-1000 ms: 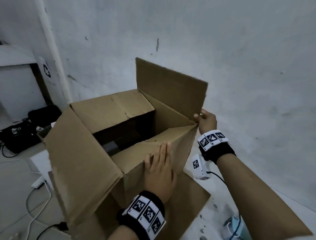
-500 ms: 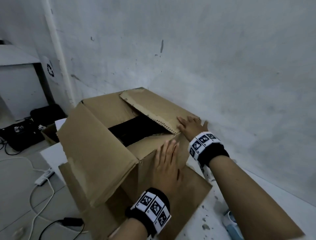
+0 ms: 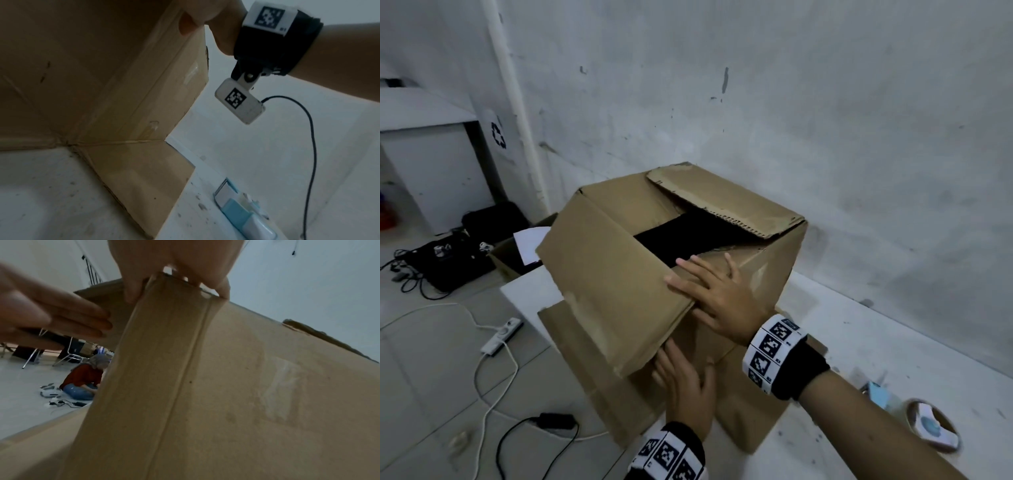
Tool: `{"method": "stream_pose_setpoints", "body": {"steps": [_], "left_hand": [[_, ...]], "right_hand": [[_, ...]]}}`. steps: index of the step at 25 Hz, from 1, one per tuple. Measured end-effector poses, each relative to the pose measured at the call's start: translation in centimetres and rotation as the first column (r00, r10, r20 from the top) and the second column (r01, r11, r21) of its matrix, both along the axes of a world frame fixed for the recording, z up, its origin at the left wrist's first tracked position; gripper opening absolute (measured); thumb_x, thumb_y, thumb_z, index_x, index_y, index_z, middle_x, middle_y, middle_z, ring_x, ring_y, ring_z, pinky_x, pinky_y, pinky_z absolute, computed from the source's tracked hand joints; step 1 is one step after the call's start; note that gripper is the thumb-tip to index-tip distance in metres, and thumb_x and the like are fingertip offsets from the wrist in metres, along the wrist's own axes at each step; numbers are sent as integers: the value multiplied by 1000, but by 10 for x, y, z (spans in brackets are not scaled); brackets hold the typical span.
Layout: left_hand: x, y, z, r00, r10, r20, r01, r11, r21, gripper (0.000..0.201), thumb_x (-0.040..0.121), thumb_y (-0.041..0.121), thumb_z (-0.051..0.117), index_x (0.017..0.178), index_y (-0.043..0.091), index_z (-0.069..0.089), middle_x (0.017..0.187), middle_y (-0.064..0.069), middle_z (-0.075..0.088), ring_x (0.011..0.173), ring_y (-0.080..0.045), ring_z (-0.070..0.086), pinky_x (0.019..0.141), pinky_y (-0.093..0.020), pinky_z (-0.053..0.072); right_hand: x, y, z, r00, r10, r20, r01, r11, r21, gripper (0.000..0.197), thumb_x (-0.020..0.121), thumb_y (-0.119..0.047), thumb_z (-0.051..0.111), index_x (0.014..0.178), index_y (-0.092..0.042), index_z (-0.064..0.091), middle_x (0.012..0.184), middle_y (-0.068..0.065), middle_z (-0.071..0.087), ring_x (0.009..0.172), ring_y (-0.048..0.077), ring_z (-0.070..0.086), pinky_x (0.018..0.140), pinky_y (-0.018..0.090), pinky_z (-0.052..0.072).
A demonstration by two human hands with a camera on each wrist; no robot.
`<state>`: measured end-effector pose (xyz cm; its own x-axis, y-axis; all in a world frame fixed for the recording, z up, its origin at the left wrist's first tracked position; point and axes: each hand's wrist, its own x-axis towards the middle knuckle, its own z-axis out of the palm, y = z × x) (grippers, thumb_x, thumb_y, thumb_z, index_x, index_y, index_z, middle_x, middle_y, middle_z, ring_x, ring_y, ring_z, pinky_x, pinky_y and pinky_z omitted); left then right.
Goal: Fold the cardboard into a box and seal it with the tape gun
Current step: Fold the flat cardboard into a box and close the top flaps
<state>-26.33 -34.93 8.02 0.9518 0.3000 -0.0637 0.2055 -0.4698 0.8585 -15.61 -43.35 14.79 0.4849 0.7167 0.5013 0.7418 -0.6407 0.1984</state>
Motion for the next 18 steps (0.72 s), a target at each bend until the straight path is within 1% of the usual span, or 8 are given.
{"method": "stream_pose_setpoints", "body": {"steps": [2,4,7,9,11,13,15,18], "left_hand": [[-10,10,10,992,32,118,-14,988,-152,117,57,82,17,143,9,-9,154,-18,-3,143,-29,3,115,-35,6],[-15,22,25,948,57,314,16,974,-224,110,65,87,19,145,16,-3,153,-17,3,143,-32,9,117,-42,14],[10,44,57,794,-138,592,110,990,83,69,89,55,26,146,28,-1,157,8,-3,145,-9,-6,120,-33,-3],[39,57,83,775,-331,538,206,937,281,62,89,48,17,145,29,-1,152,18,-8,140,3,-15,114,-21,-15],[66,64,92,798,-485,358,337,851,402,59,90,53,12,145,32,4,152,19,-7,139,3,-15,115,-27,-14],[79,68,89,805,-571,164,430,751,502,54,96,48,15,146,32,8,156,13,-1,143,-5,-13,115,-31,-13],[82,67,84,815,-571,100,418,698,581,59,92,52,9,147,29,11,157,8,4,145,-9,-8,114,-30,-13],[82,67,81,811,-574,110,391,673,628,87,74,73,-6,147,28,12,157,10,1,145,-9,-7,112,-29,-14]], "right_hand": [[-6,11,-2,994,93,57,-98,992,83,45,82,-32,45,127,-29,43,122,4,67,114,15,60,96,44,45],[-16,22,2,989,144,-29,-132,956,262,38,83,-24,49,121,-24,51,109,5,72,102,10,55,90,36,41],[-29,32,13,970,72,-233,91,781,618,35,84,-22,52,115,-9,62,97,8,73,86,9,59,78,36,51],[-35,38,19,910,28,-414,330,557,762,40,87,-20,59,123,-4,53,105,12,70,88,14,65,78,26,52],[-34,42,24,873,-53,-484,466,385,797,62,82,-11,67,136,-4,38,129,16,57,114,24,57,96,30,45],[-26,39,35,809,-293,-509,587,401,703,86,77,-18,74,146,-8,25,150,18,31,139,30,30,114,38,26],[-7,24,50,645,-508,-571,758,521,393,92,81,-38,68,151,-17,12,159,16,3,147,30,1,118,46,5],[24,-7,62,456,-634,-625,797,603,-29,88,86,-58,51,152,-22,7,161,10,-8,147,28,-13,117,53,-7]]}}
